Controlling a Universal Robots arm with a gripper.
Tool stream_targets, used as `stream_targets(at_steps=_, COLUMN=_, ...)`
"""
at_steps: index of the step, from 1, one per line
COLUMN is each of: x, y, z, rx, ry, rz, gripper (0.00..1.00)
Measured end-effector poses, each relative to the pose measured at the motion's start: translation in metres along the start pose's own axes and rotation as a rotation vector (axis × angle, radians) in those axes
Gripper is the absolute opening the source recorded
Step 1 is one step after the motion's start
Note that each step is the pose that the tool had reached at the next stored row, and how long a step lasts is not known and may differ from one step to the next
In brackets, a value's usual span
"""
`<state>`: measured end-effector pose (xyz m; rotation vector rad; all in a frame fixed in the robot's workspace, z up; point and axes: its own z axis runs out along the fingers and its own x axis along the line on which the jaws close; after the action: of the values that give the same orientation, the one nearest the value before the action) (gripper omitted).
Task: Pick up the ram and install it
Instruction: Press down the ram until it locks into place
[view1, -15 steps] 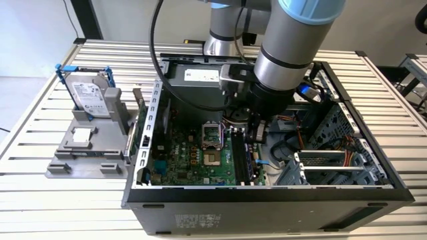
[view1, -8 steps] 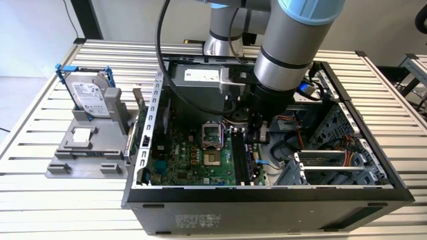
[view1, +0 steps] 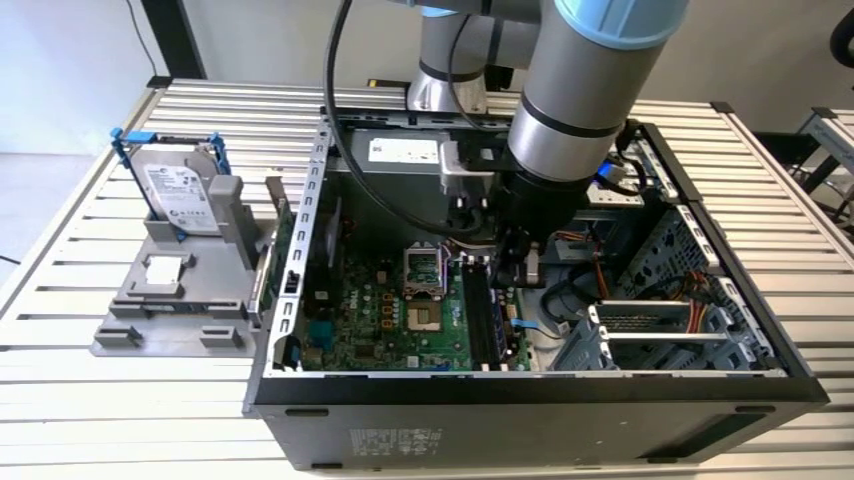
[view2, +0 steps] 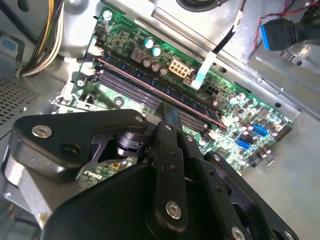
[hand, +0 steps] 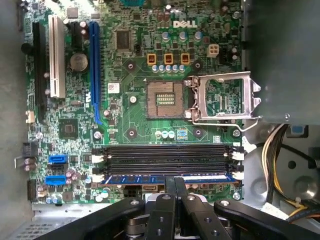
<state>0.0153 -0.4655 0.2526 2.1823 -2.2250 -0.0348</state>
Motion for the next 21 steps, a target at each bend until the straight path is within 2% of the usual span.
stream_targets(at_steps=8, x=-0.0001, y=0.0, z=0.0005, rx=0.0017, ry=0.0001, rz=-0.01, gripper=0.0)
stream_targets(at_steps=16, x=-0.0023, y=-0.0005, z=0.011, rx=0.0016, ry=0.0002, rz=-0.01, gripper=0.0)
stream_targets(at_steps=21, x=-0.0024, y=-0.0005, z=0.0122, rx=0.0015, ry=0.0002, rz=-0.01, gripper=0.0)
